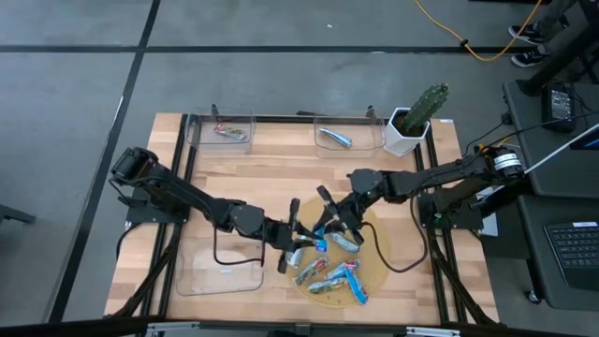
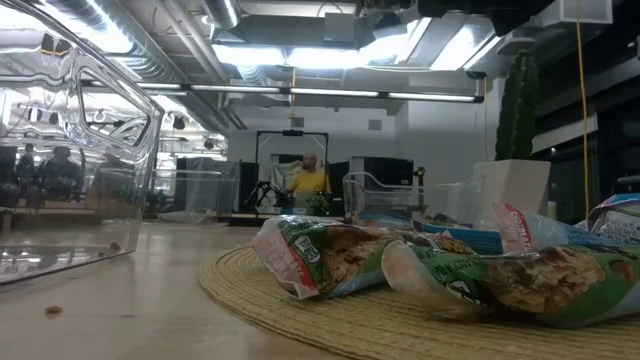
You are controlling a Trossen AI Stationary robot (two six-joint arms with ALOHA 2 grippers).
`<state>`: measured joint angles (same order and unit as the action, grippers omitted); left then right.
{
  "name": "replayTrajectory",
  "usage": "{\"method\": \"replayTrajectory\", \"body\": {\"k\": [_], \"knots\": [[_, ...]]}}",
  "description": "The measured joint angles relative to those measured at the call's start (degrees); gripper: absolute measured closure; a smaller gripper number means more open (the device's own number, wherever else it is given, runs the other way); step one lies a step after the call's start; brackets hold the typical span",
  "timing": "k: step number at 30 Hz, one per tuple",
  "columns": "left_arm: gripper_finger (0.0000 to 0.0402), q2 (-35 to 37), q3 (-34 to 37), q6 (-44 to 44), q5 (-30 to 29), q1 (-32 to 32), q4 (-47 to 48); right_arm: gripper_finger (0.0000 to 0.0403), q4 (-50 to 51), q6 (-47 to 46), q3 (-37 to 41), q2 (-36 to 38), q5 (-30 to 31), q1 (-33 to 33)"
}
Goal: Pick and place Granola Bars by type
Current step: Put the blue granola bar into the bottom transparent bin
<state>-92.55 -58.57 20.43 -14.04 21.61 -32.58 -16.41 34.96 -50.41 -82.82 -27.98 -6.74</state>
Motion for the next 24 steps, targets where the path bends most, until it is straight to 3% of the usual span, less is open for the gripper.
{"method": "replayTrajectory", "body": {"k": [8,13,16,24], "knots": [[0.0383,7.87,0.02,1.1,-11.99,5.46,10.9,0.0272,5.07,0.37,0.02,3.94,5.16,-0.03],[0.0382,12.04,0.0,-4.16,-22.3,9.88,22.01,0.0243,10.62,0.86,0.09,9.43,6.42,-1.35],[0.0382,14.3,0.0,-10.54,-25.49,12.38,29.65,0.0239,15.38,0.13,0.09,12.49,10.79,-3.39],[0.0382,17.83,0.0,-39.48,-24.68,17.74,54.0,0.0238,24.42,-3.16,0.09,14.99,22.72,-9.07]]}}
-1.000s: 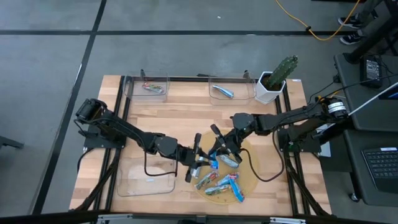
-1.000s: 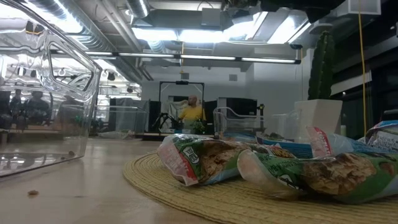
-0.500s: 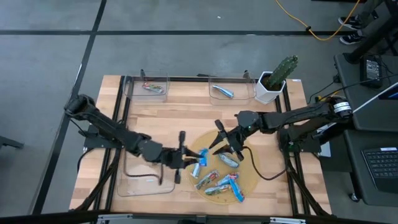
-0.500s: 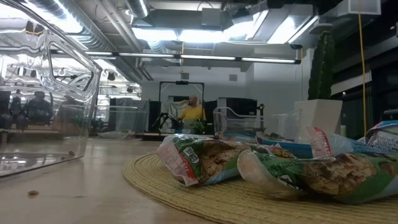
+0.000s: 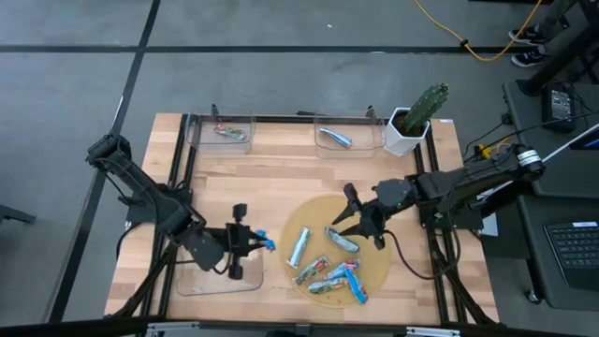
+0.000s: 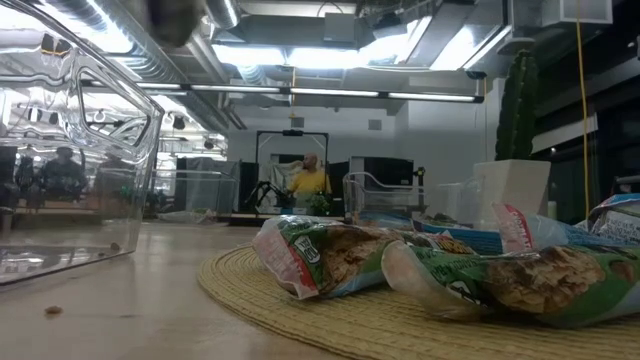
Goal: Pick and place Granola Bars by type
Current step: Put the blue granola bar into the bottom transparent bin
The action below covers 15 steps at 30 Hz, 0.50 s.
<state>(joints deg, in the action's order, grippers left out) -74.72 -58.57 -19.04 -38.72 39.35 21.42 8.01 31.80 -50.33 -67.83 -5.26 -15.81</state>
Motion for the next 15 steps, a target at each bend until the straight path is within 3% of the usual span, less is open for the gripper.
{"method": "replayTrajectory", "body": {"k": [5,15], "knots": [[0.0382,0.01,0.0,-14.26,4.39,1.54,7.86,0.0238,1.45,0.0,0.0,0.0,4.57,-1.81],[0.0382,-0.5,0.0,-37.36,12.79,4.99,22.58,0.0238,1.39,-0.05,0.0,0.0,4.74,-2.13]]}}
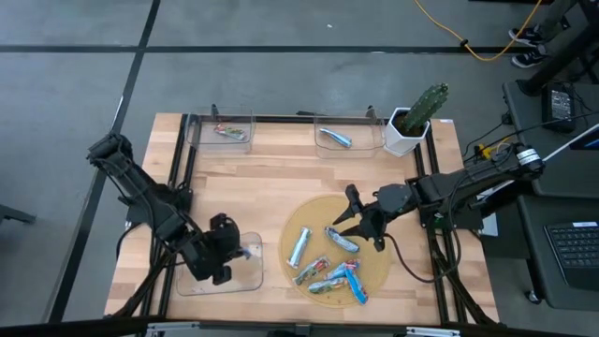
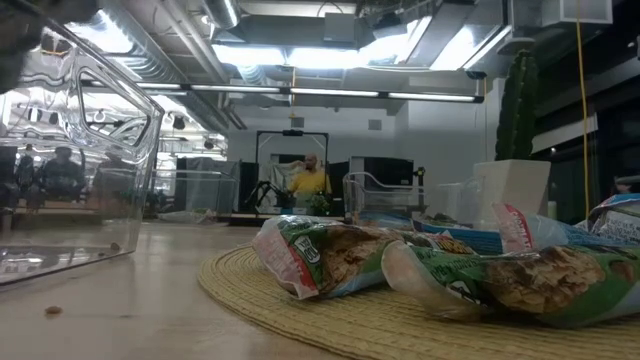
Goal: Pick and place Granola Bars by type
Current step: Put the blue granola bar into the bottom transparent bin
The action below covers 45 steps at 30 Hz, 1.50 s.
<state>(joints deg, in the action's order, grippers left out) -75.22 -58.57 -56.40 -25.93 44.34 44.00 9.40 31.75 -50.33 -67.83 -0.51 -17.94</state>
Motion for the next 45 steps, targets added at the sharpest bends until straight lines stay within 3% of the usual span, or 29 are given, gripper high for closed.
{"method": "replayTrajectory", "body": {"k": [8,19,24,39,45], "knots": [[0.0381,-3.75,0.02,-14.54,3.29,2.95,14.12,0.0238,0.49,-2.74,0.0,0.0,-0.02,0.01],[0.038,-8.58,0.02,-14.01,12.35,2.93,13.0,0.0238,0.71,-4.61,0.0,-0.02,-0.09,0.01],[0.0372,-10.34,0.02,-14.84,13.54,2.93,12.97,0.0238,0.72,-4.95,0.0,-0.02,-0.11,0.01],[0.0245,-11.2,0.02,-14.84,16.04,2.93,10.56,0.0238,0.78,-4.55,0.0,-0.03,-0.11,0.01],[0.0222,-9.44,0.02,-14.84,15.84,2.93,9.21,0.0238,2.86,-4.61,0.0,-0.04,-0.11,0.01]]}}
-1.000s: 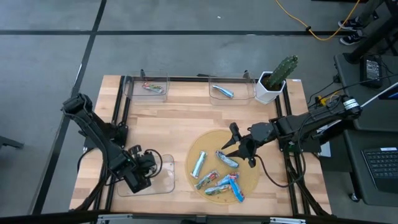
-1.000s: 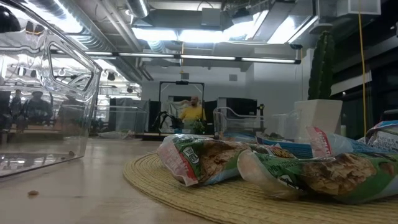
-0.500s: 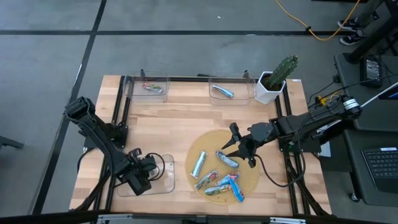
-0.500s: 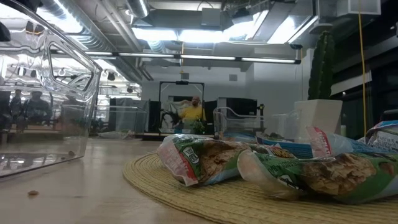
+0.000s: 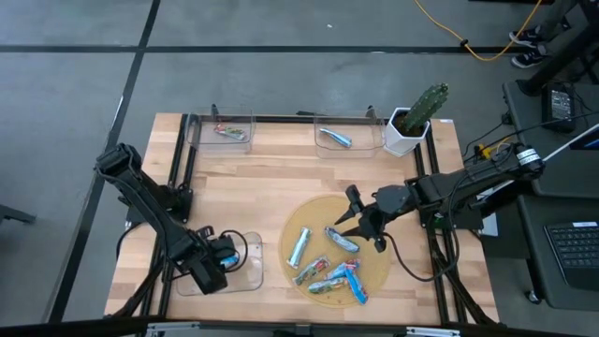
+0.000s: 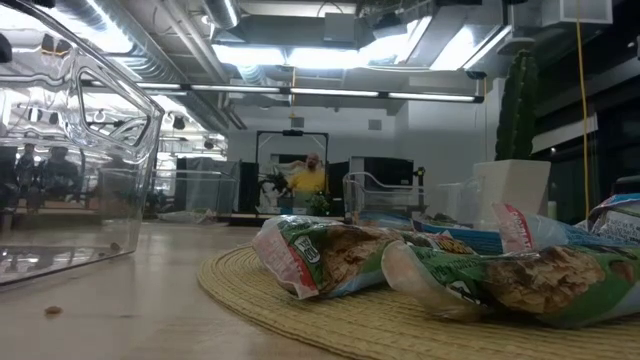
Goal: Pick and place Granola Bars by type
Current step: Put the blue granola bar into the bottom transparent bin
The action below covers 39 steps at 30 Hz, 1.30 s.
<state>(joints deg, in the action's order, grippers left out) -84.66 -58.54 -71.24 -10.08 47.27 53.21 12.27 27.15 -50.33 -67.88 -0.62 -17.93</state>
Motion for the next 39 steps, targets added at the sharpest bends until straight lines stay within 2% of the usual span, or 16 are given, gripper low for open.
{"method": "replayTrajectory", "body": {"k": [5,11,20,26,35,39], "knots": [[0.0225,2.17,0.0,1.17,-2.77,0.0,-2.16,0.0238,3.28,-1.55,0.0,0.0,-0.14,0.0],[0.023,4.25,0.0,10.48,-12.33,0.0,-9.1,0.0238,9.34,-3.04,0.0,-0.78,-7.86,-0.02],[0.023,4.47,0.0,21.85,-23.79,0.0,-10.39,0.0238,7.73,-7.46,-0.02,-9.5,-7.72,-0.17],[0.0233,4.47,0.0,26.45,-29.05,0.0,-11.03,0.0238,6.38,-11.06,-0.02,-17.29,-1.52,-0.07],[0.0233,4.47,0.0,27.69,-29.79,0.0,-12.12,0.0231,6.66,-20.34,-0.02,-23.4,13.86,1.34],[0.0233,4.47,0.0,28.09,-30.96,0.0,-12.19,0.0204,6.05,-23.08,-0.02,-23.71,13.31,2.01]]}}
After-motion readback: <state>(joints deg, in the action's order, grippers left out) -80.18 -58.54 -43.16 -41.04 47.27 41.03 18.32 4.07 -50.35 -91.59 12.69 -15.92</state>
